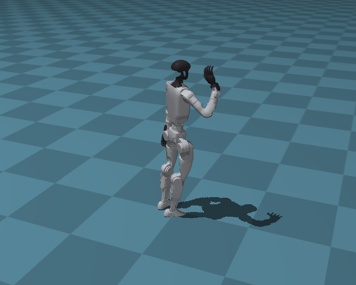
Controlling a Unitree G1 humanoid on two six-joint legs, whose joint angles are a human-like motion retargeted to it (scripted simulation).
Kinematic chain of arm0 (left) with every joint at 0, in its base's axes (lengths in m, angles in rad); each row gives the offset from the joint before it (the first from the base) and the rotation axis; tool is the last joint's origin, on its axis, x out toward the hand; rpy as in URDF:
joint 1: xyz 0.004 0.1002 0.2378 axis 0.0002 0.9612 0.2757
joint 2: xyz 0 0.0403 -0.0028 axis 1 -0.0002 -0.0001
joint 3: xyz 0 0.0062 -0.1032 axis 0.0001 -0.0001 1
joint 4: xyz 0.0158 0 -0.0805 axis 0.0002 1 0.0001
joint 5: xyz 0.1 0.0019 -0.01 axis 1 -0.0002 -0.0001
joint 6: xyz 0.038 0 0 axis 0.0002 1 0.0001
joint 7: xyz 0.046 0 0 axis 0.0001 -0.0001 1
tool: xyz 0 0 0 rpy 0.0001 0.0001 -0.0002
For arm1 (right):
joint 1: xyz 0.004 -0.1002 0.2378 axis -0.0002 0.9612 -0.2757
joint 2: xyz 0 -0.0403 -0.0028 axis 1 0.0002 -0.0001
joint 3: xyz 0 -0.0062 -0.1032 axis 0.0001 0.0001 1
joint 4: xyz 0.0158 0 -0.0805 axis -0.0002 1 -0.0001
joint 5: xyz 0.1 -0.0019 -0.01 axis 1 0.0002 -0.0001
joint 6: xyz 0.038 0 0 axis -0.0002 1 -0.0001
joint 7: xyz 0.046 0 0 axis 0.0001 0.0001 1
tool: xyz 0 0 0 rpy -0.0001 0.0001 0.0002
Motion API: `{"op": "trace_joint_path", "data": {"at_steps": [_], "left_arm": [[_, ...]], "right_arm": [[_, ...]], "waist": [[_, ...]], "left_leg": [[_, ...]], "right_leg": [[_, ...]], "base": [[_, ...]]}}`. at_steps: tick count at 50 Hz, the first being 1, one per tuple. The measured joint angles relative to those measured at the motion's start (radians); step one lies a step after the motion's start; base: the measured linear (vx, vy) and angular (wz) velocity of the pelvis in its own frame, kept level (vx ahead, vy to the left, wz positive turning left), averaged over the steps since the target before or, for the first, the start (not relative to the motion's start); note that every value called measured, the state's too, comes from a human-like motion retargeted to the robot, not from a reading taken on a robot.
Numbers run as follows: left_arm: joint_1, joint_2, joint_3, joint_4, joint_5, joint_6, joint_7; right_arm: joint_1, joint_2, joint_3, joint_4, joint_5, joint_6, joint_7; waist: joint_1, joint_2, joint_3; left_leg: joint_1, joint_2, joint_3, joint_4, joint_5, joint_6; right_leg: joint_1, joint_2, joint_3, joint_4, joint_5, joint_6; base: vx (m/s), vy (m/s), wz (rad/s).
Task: Upper body actions
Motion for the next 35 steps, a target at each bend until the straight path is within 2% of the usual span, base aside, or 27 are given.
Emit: {"op": "trace_joint_path", "data": {"at_steps": [7, 12, 18, 25, 29, 32, 35], "left_arm": [[0.007, -0.001, 0.004, 0.004, -0.002, 0.001, -0.002], [0.007, -0.001, 0.010, 0.009, 0.003, 0.005, -0.008], [0.004, -0.005, 0.020, -0.001, -0.008, 0.004, -0.009], [0.017, -0.007, 0.015, -0.005, -0.001, 0.005, -0.014], [0.028, -0.005, 0.032, -0.005, -0.014, 0.008, -0.022], [0.031, -0.004, 0.035, -0.007, -0.023, 0.011, -0.026], [0.030, -0.003, 0.028, -0.015, -0.019, 0.012, -0.025]], "right_arm": [[0.038, 0.156, -0.101, 0.171, 0.197, 0.042, 0.087], [0.121, 0.262, -0.169, 0.283, 0.320, 0.053, 0.210], [0.374, 0.375, -0.215, 0.324, 0.376, -0.054, 0.352], [0.610, 0.534, -0.076, 0.528, 0.120, -0.140, 0.446], [0.677, 0.596, 0.054, 0.749, -0.135, -0.196, 0.446], [0.689, 0.613, 0.132, 0.928, -0.363, -0.176, 0.377], [0.673, 0.627, 0.197, 1.150, -0.578, -0.072, 0.331]], "waist": [[-0.004, 0.006, 0.002], [-0.009, 0.013, 0.014], [-0.004, 0.020, 0.039], [-0.030, 0.038, 0.064], [-0.049, 0.042, 0.087], [-0.053, 0.046, 0.102], [-0.056, 0.057, 0.109]], "left_leg": [[-0.001, -0.002, -0.004, 0.002, 0.002, 0.002], [0.002, -0.001, 0.000, 0.003, 0.001, 0.002], [0.005, -0.003, -0.001, 0.004, 0.003, 0.002], [0.011, 0.000, -0.003, 0.005, 0.006, 0.001], [0.028, 0.002, 0.005, 0.005, 0.006, 0.000], [0.039, 0.005, 0.014, 0.004, 0.005, 0.000], [0.040, 0.008, 0.020, 0.003, 0.005, 0.000]], "right_leg": [[0.005, 0.000, -0.003, -0.001, -0.001, 0.000], [0.007, 0.000, 0.001, -0.002, 0.001, 0.001], [0.013, -0.002, 0.000, -0.004, 0.003, 0.001], [0.022, 0.000, -0.003, -0.008, 0.006, 0.002], [0.032, 0.000, 0.003, -0.006, 0.010, 0.001], [0.036, 0.002, 0.010, -0.005, 0.014, 0.000], [0.032, 0.004, 0.016, -0.003, 0.017, 0.000]], "base": [[0.00, 0.00, 0.00], [0.00, 0.02, -0.01], [0.01, 0.03, 0.00], [0.00, 0.00, 0.00], [0.00, 0.00, 0.00], [0.00, 0.00, 0.00], [0.00, 0.00, 0.00]]}}
